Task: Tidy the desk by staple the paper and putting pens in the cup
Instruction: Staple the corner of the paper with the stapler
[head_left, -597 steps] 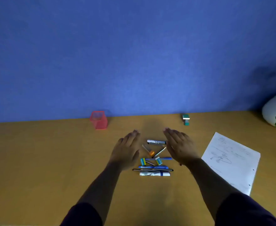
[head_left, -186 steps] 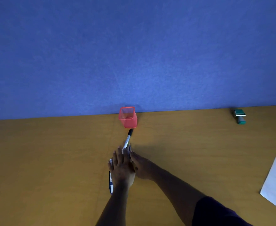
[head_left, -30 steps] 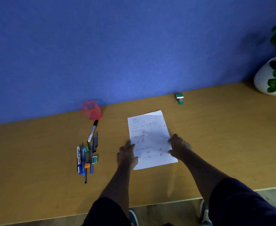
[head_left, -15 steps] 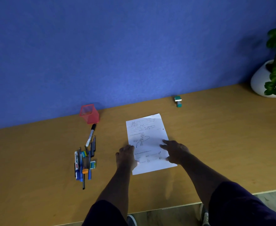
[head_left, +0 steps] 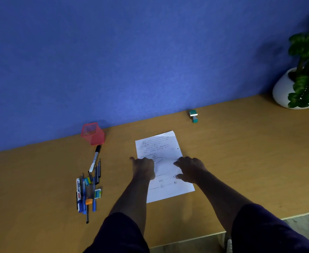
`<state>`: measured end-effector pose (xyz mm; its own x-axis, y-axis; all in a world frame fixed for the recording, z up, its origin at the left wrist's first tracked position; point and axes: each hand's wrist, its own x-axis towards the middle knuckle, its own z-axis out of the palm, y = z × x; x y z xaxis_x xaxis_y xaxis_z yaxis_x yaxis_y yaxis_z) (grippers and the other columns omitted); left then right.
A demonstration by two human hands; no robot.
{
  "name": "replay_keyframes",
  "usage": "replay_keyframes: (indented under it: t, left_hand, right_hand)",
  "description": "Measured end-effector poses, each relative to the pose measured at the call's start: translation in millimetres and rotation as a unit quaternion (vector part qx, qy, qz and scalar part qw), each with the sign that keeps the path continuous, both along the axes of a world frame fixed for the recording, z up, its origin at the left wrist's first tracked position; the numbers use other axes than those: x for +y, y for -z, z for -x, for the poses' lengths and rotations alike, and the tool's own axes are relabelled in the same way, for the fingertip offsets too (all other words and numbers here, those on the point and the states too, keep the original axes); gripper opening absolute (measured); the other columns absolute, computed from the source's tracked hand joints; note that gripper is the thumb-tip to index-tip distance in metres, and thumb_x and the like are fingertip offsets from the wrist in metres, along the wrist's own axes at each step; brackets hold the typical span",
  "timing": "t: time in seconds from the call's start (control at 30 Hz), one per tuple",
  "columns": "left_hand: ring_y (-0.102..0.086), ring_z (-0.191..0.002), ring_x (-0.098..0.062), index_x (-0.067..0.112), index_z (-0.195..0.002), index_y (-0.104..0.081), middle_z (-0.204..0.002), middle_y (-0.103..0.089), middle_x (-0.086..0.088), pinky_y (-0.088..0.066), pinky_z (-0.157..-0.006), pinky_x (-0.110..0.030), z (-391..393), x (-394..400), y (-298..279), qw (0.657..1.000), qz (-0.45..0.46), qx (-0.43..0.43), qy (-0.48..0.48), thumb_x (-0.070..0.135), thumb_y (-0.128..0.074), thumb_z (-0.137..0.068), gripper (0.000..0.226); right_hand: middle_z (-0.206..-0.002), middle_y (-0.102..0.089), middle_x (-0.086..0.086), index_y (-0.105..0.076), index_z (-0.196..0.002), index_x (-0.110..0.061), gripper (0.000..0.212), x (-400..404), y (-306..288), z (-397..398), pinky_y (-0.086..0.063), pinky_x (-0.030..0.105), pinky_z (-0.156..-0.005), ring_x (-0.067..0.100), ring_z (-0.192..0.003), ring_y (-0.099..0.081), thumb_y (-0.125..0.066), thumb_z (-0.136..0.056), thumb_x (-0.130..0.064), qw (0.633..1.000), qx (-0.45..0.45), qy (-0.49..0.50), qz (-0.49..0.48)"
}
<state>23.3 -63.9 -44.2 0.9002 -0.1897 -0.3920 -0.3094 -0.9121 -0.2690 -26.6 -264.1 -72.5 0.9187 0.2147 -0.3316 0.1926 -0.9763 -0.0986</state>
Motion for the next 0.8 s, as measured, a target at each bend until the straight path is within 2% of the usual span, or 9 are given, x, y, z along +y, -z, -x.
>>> replay_keyframes:
  t: [0.1, 0.2, 0.27, 0.4, 0.63, 0.73, 0.8]
  left_hand:
    - [-0.065, -0.100, -0.023, 0.024, -0.108, -0.064, -0.111, -0.066, 0.000, -0.034, -0.098, -0.048, -14.1, -14.9, 1.2, 0.994, 0.068, -0.060, 0.067, 0.046, -0.060, -0.090, 0.029]
    - [-0.063, -0.108, -0.026, 0.020, -0.121, -0.060, -0.123, -0.064, -0.003, -0.040, -0.095, -0.046, -26.3, -36.3, 0.0, 0.979, 0.156, -0.090, 0.093, 0.045, -0.056, -0.094, 0.038]
    - [-0.060, -0.117, -0.028, 0.018, -0.135, -0.052, -0.134, -0.060, -0.005, -0.042, -0.099, -0.046, -34.5, -52.7, -2.5, 0.972, 0.206, -0.071, 0.086, 0.043, -0.055, -0.096, 0.046]
    - [-0.046, -0.138, -0.032, 0.019, -0.155, -0.026, -0.159, -0.038, -0.006, -0.039, -0.110, -0.048, -51.1, -85.7, -5.6, 0.960, 0.278, 0.014, 0.030, 0.037, -0.056, -0.097, 0.068]
    - [-0.038, -0.145, -0.030, 0.019, -0.157, -0.023, -0.163, -0.030, -0.002, -0.039, -0.113, -0.049, -80.9, -143.0, 4.1, 0.926, 0.367, 0.089, -0.017, 0.018, -0.061, -0.092, 0.075]
    - [-0.039, -0.144, -0.027, 0.018, -0.153, -0.032, -0.160, -0.037, -0.003, -0.039, -0.113, -0.052, -94.2, -166.4, 13.6, 0.910, 0.404, 0.091, -0.025, 0.022, -0.052, -0.097, 0.060]
    - [-0.047, -0.137, -0.027, 0.019, -0.145, -0.045, -0.150, -0.050, -0.004, -0.041, -0.111, -0.050, -101.8, -180.9, 16.2, 0.881, 0.456, 0.103, -0.067, 0.025, -0.045, -0.098, 0.047]
  right_hand:
    - [-0.138, -0.054, 0.000, -0.047, -0.138, -0.025, 0.056, -6.3, -7.0, -13.0, -0.050, 0.039, -0.094, 0.023, -0.121, -0.056, -0.055, -0.091, -0.056, 0.998, -0.057, 0.039, -0.003]
    - [-0.135, -0.055, 0.002, -0.052, -0.133, -0.023, 0.050, -20.8, -17.6, -29.4, -0.051, 0.038, -0.092, 0.023, -0.119, -0.056, -0.056, -0.092, -0.052, 0.992, -0.089, 0.083, -0.010]
    - [-0.144, -0.048, 0.001, -0.054, -0.134, -0.022, 0.049, -33.2, -23.2, -41.1, -0.051, 0.039, -0.095, 0.023, -0.125, -0.052, -0.056, -0.092, -0.049, 0.988, -0.107, 0.114, -0.020]
    - [-0.156, -0.036, 0.001, -0.050, -0.139, -0.022, 0.052, -57.6, -28.6, -66.1, -0.049, 0.041, -0.101, 0.025, -0.134, -0.045, -0.058, -0.093, -0.044, 0.978, -0.114, 0.170, -0.048]
    - [-0.156, -0.034, 0.006, -0.042, -0.145, -0.024, 0.062, -89.2, -21.8, -102.6, -0.048, 0.045, -0.102, 0.029, -0.135, -0.043, -0.062, -0.090, -0.045, 0.963, -0.078, 0.237, -0.103]
    - [-0.154, -0.036, 0.009, -0.041, -0.147, -0.021, 0.066, -95.4, -15.9, -116.6, -0.047, 0.045, -0.105, 0.031, -0.136, -0.042, -0.066, -0.089, -0.039, 0.949, -0.067, 0.267, -0.152]
    - [-0.149, -0.042, 0.012, -0.044, -0.146, -0.016, 0.064, -98.7, -13.5, -125.5, -0.046, 0.045, -0.105, 0.033, -0.133, -0.045, -0.067, -0.088, -0.031, 0.932, -0.078, 0.293, -0.200]
